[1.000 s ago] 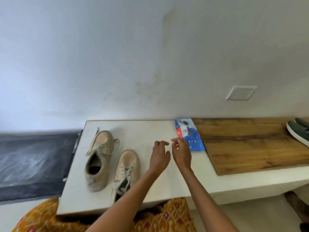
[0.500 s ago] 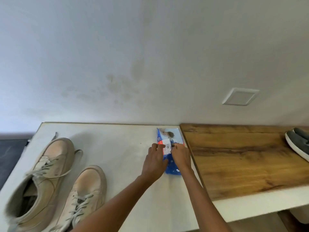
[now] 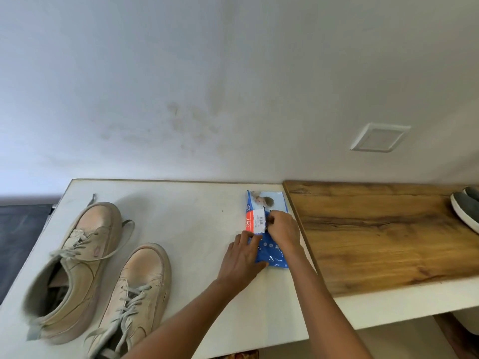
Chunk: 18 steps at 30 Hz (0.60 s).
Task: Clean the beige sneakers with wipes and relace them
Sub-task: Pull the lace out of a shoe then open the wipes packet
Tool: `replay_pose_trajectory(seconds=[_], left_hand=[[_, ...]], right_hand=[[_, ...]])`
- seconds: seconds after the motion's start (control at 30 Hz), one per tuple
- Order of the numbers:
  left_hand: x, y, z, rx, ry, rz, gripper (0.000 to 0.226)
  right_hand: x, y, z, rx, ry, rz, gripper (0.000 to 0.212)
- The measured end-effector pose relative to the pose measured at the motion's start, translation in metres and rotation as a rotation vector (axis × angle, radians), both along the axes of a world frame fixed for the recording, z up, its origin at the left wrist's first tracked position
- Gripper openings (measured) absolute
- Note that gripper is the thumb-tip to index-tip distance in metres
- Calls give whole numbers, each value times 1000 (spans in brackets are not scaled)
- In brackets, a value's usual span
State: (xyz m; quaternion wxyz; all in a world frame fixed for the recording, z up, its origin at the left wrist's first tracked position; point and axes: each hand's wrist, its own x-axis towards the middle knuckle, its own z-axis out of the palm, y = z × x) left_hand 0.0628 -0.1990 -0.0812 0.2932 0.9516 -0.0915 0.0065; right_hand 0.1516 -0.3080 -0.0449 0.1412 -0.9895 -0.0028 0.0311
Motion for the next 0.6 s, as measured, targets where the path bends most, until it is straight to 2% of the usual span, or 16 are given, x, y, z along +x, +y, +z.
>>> replay_pose_trajectory(seconds=[0.07, 0.17, 0.23, 0.33, 0.43, 0.6], left_hand=[[-1, 0, -2, 23, -10, -15, 64], [-2, 0, -6, 56, -33, -18, 65], [-3, -2, -6, 44, -39, -7, 62], [-1, -8, 0, -102, -42, 86, 52], [13, -13, 11, -237, -130, 217, 36], [49, -16, 35, -256, -221, 231, 27]], right_hand=[[1, -4, 1, 161, -48, -61, 14], [4, -14, 0, 506, -61, -169, 13], [1, -21, -1, 639, -61, -227, 16], [-6, -24, -2, 615, -111, -173, 13], [-10, -25, -4, 591, -191, -89, 11], [-19, -25, -8, 829, -183, -87, 6]])
